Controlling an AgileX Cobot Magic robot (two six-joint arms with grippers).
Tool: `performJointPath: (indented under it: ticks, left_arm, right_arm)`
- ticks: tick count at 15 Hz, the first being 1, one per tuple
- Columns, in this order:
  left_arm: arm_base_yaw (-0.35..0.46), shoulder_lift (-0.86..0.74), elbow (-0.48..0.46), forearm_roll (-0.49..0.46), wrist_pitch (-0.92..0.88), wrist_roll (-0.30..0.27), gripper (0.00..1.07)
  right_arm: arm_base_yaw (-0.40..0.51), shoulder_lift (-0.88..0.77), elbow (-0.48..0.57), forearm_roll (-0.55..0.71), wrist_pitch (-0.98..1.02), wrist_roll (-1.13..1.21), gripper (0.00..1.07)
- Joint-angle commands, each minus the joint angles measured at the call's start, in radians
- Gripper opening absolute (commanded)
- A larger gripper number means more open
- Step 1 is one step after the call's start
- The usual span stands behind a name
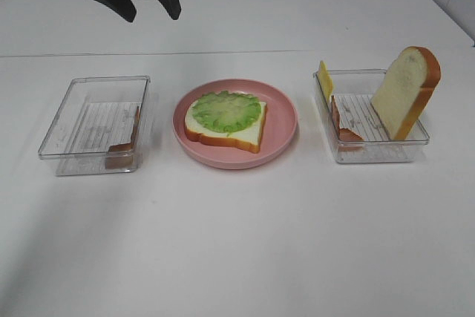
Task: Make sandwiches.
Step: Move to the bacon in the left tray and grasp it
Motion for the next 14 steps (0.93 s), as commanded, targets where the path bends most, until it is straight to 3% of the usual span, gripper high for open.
performJointPath:
  ticks: [1,4,6,8,14]
  left_arm:
    - [-0.002,-0.119,0.173,0.028,0.077,-0.009,0.7]
    - [-0.002,-0.253,0.389,0.098,0.077,-0.084,0.7]
    - [-0.003,-0.256,0.423,0.094,0.077,-0.104,0.7]
    - [-0.007,-0.248,0.518,0.094,0.062,-0.139,0.7]
    - [-0.044,-0.203,0.555,0.072,-0.046,-0.146,0.64]
  right_arm:
    - [-0.008,-0.012,0.0,0.0,-0.013,-0.005,0.81]
    - [-0.008,-0.012,0.0,0.0,-0.013,-0.005,0.81]
    - [-0.008,-0.012,0.0,0.0,-0.013,-0.005,0.81]
    - [-0.008,-0.012,0.0,0.0,-0.013,-0.005,0.81]
    - [-0.008,-0.012,0.0,0.0,-0.013,-0.005,0.81]
